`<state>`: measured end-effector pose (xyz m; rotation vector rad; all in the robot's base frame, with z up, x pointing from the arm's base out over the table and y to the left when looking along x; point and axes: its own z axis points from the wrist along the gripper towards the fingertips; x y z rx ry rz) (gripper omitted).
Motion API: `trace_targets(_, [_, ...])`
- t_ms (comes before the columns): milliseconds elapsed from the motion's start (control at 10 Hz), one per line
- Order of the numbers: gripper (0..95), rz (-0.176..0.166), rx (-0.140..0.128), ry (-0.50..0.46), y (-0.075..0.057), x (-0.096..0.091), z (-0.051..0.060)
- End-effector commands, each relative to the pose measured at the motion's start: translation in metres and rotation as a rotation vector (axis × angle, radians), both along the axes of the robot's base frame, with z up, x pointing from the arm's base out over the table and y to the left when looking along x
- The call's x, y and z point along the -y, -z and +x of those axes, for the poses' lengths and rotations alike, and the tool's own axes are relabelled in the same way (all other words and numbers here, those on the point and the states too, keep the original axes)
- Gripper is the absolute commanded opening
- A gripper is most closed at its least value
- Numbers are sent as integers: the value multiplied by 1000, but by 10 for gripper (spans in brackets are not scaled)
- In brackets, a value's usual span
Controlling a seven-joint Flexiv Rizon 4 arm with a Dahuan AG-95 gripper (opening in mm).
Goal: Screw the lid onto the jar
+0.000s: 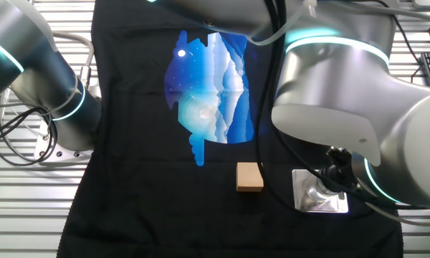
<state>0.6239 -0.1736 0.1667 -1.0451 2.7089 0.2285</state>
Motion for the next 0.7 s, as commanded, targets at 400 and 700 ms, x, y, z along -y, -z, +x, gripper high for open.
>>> trace_targets(400, [0,1,2,-2,2,4,-5])
trace_targets(700, [0,-3,-1,-3,4,5,-5])
